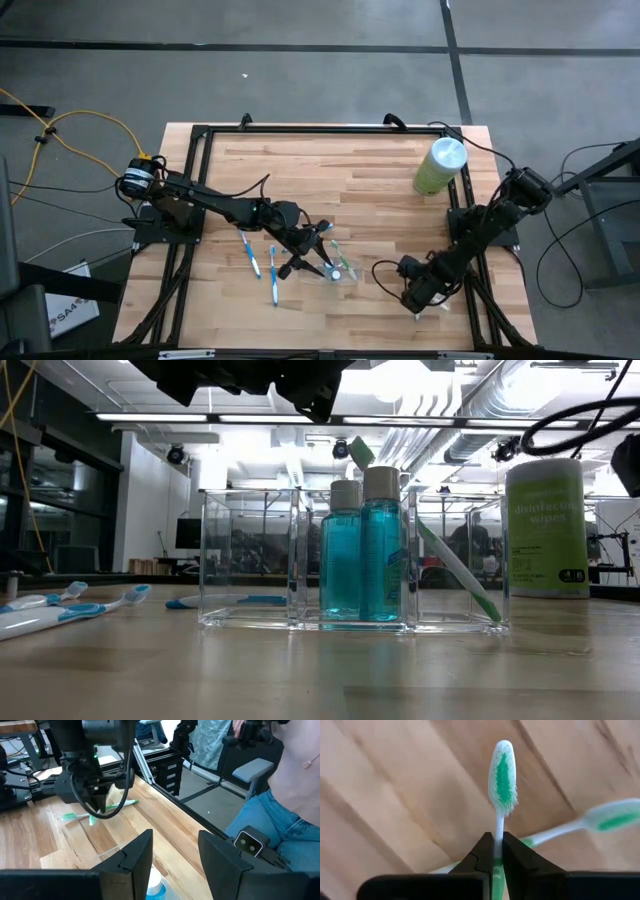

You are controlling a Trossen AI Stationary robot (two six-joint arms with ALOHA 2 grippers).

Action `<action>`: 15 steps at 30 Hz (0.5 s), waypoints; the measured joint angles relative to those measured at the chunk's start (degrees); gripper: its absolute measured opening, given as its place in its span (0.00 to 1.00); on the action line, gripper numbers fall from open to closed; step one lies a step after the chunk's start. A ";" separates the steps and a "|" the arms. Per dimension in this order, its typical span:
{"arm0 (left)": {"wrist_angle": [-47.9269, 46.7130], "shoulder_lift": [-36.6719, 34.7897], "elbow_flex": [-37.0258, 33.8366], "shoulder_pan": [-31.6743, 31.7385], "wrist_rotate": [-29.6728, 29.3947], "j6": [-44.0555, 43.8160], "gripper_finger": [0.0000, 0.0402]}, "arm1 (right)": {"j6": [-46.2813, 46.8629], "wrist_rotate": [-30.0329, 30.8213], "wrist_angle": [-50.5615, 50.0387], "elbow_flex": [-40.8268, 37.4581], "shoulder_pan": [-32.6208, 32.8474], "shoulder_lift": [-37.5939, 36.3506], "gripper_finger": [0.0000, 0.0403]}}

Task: Pick & Place toothbrushing station
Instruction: Put the left green toothbrush into the transparent organizer

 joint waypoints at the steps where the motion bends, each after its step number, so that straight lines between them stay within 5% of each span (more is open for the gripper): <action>1: 0.00 0.00 -0.01 0.00 0.00 0.00 0.38 | -0.01 -0.51 -0.48 -0.02 -0.05 0.00 0.03; 15: -0.01 0.00 -0.01 0.00 0.02 0.00 0.38 | -7.31 1.02 -10.61 8.48 -1.63 -0.12 0.03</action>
